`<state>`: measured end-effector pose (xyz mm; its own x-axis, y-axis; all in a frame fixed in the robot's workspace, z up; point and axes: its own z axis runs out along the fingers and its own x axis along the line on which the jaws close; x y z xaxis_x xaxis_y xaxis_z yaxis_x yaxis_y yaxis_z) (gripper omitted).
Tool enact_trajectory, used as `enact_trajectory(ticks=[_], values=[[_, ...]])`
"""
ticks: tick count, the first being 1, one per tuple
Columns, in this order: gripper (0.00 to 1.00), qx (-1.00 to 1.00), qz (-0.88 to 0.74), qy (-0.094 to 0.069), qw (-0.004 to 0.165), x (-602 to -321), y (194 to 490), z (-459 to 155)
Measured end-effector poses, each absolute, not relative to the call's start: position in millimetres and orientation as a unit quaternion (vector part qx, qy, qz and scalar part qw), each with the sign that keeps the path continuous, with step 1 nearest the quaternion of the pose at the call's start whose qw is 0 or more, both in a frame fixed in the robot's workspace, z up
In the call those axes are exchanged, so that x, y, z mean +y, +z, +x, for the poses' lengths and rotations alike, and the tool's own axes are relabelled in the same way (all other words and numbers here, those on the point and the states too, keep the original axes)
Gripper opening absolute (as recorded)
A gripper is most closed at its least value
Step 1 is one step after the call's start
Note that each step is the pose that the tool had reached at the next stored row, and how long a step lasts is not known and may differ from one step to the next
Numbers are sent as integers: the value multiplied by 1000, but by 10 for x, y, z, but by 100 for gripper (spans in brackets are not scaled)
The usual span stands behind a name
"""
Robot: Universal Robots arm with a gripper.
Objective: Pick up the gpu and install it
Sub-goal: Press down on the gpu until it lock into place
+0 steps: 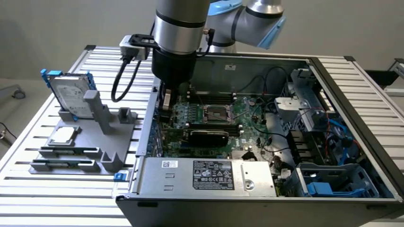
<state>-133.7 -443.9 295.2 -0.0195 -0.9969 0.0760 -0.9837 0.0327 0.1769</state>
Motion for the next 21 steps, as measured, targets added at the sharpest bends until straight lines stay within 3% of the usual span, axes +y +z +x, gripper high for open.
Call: enact_trajectory(ticks=[21], values=[[11, -721, 685, -41, 93, -4439, 2983, -1337]])
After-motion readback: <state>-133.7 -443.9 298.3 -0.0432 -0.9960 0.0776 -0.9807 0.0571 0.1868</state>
